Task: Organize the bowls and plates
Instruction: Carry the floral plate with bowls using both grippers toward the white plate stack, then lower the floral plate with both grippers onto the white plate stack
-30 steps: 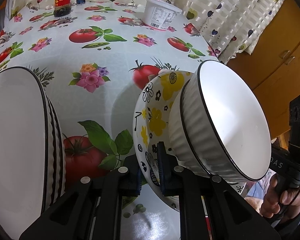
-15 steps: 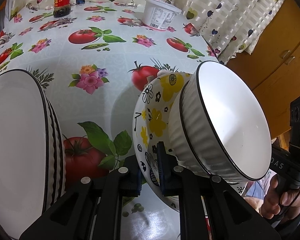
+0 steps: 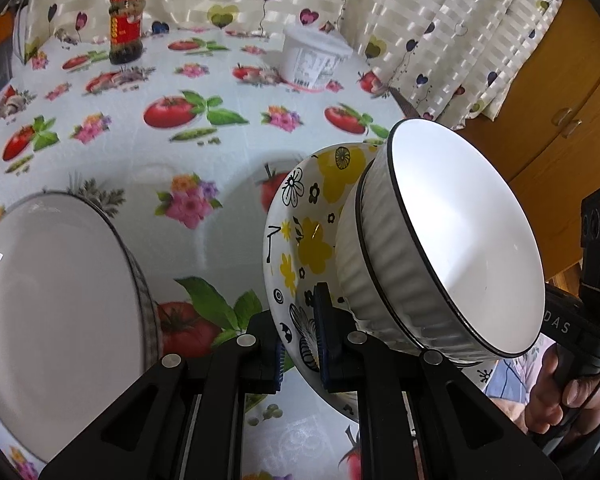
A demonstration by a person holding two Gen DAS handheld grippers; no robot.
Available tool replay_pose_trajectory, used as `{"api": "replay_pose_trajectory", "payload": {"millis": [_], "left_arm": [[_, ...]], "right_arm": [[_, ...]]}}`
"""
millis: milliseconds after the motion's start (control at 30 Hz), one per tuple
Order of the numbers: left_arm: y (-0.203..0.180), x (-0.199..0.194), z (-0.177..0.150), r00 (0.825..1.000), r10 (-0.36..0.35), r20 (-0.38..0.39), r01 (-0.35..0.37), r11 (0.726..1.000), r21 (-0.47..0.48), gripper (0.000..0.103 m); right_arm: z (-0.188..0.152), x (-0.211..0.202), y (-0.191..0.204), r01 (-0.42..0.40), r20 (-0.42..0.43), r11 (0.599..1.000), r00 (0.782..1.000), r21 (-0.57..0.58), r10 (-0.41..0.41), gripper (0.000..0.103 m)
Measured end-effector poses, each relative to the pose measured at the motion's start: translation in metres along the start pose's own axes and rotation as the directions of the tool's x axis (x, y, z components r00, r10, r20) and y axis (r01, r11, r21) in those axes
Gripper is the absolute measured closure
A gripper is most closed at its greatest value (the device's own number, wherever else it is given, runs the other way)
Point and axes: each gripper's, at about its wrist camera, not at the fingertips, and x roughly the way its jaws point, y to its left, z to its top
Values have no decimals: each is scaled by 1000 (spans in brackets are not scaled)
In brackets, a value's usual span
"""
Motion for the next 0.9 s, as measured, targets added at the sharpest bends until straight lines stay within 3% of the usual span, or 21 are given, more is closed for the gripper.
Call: {"api": "replay_pose_trajectory", "payload": {"millis": [400, 900], "left_arm": [[38, -61, 12, 996, 59, 63, -55, 997, -54, 90], [144, -112, -18, 974, 218, 68, -197, 953, -231, 90]], "right_arm": [[30, -10, 67, -64, 16, 993, 998, -97, 66, 94], [31, 57, 183, -203, -118, 952, 977, -230, 180, 94]]}}
